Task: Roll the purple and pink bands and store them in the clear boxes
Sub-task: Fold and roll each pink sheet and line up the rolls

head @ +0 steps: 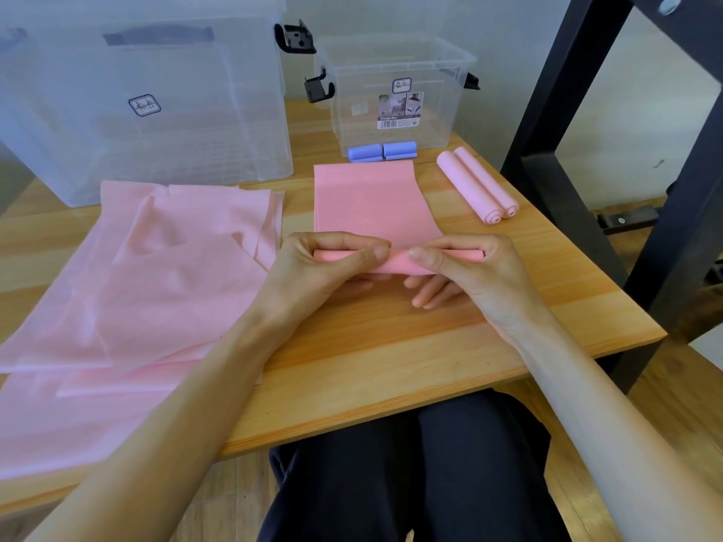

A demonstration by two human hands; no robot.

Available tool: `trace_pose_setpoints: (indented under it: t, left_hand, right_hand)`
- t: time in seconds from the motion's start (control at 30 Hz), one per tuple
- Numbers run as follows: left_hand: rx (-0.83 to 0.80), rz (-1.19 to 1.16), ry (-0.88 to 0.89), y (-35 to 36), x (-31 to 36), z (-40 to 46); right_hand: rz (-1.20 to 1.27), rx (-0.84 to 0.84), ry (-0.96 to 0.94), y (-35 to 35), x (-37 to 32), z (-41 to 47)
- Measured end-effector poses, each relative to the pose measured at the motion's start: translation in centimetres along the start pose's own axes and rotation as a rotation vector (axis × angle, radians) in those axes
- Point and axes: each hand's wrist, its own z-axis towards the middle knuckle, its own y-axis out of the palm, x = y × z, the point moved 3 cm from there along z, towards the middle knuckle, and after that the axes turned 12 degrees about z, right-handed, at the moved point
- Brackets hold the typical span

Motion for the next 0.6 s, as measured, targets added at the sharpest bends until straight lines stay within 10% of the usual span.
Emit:
trace_pose_setpoints:
  t: [0.6]
  left_hand:
    - [-0.017, -0.01, -0.022, -0.06, -0.03, -0.01]
  right_hand:
    - [-0.003, -0.027, -0.028, 0.22, -0.2, 0.08]
